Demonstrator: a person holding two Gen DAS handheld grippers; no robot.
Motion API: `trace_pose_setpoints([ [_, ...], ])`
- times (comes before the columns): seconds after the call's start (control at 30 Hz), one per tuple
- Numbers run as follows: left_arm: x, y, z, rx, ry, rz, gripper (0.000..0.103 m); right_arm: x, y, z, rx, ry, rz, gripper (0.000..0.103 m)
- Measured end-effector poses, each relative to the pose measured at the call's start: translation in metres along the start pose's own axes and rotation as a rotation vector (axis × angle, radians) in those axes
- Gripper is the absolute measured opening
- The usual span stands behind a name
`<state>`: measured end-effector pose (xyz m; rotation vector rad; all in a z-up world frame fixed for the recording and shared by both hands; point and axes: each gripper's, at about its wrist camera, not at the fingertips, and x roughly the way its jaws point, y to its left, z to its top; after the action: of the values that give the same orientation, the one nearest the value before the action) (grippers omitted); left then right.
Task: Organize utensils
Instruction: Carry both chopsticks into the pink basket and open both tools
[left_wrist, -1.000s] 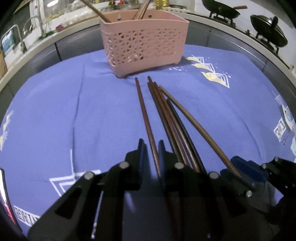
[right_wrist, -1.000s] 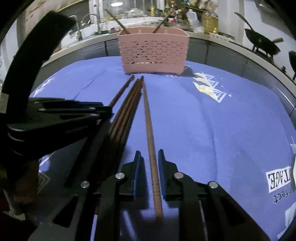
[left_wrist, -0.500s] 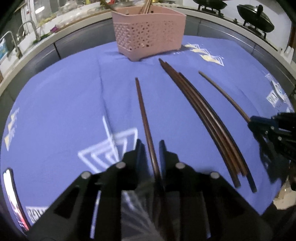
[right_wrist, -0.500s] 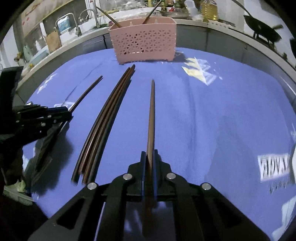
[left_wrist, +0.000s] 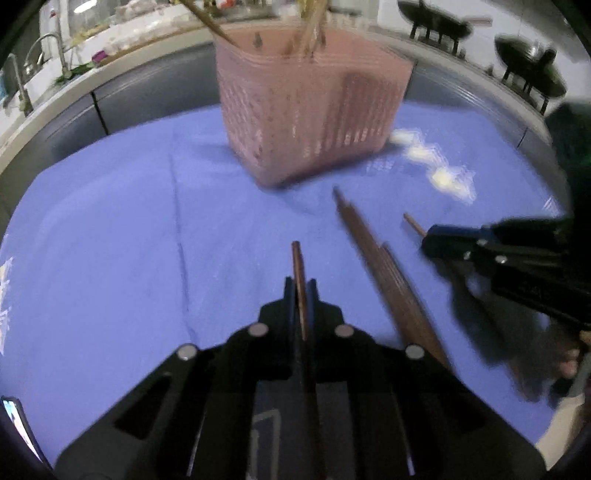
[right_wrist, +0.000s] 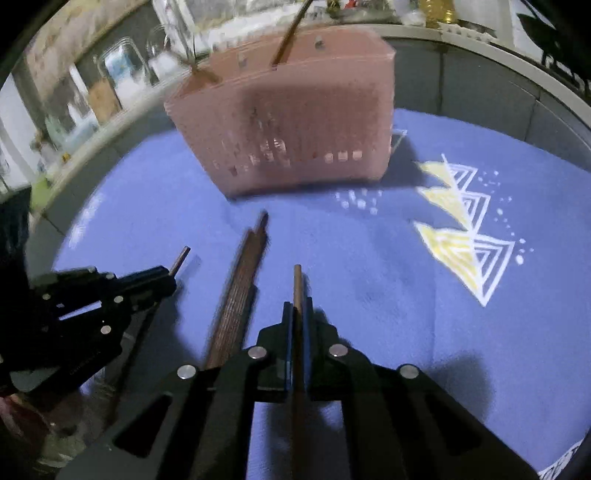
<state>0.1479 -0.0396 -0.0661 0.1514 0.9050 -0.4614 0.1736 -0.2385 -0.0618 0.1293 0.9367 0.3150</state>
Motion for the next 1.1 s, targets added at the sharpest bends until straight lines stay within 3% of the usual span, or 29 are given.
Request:
trace_pose_setpoints([
  [0.17, -0.084, 0.015, 0.023, -0.035, -0.225, -0.06, 0.005, -0.087, 0.011, 0.01, -0.008, -0.247, 0.092, 0.005],
  [0.37, -0.154, 0.014, 0.025, -0.02, -0.414, -0.064, 0.005, -0.15, 0.028, 0.009, -0.052, -0.459, 0.084, 0.005],
  [0.53, -0.164, 0.007, 0.019, 0.003, -0.453, -0.034, 0.005, -0.151, 0.035, 0.008, -0.089, -0.503, 0.032, 0.005],
  [0.7, -0.164, 0.008, 0.025, 0.011, -0.441, -0.037, 0.005, -0.149, 0.035, 0.018, -0.082, -0.478, 0.049, 0.005],
  [0.93, -0.195, 0.009, 0.099, -0.01, -0.515, -0.071, 0.005, -0.177, 0.05, 0.089, -0.104, -0.546, 0.081, 0.005],
  [1.1, -0.207, 0.004, 0.164, -0.015, -0.6, -0.015, 0.005, -0.188, 0.058, 0.155, -0.091, -0.635, 0.068, 0.005],
])
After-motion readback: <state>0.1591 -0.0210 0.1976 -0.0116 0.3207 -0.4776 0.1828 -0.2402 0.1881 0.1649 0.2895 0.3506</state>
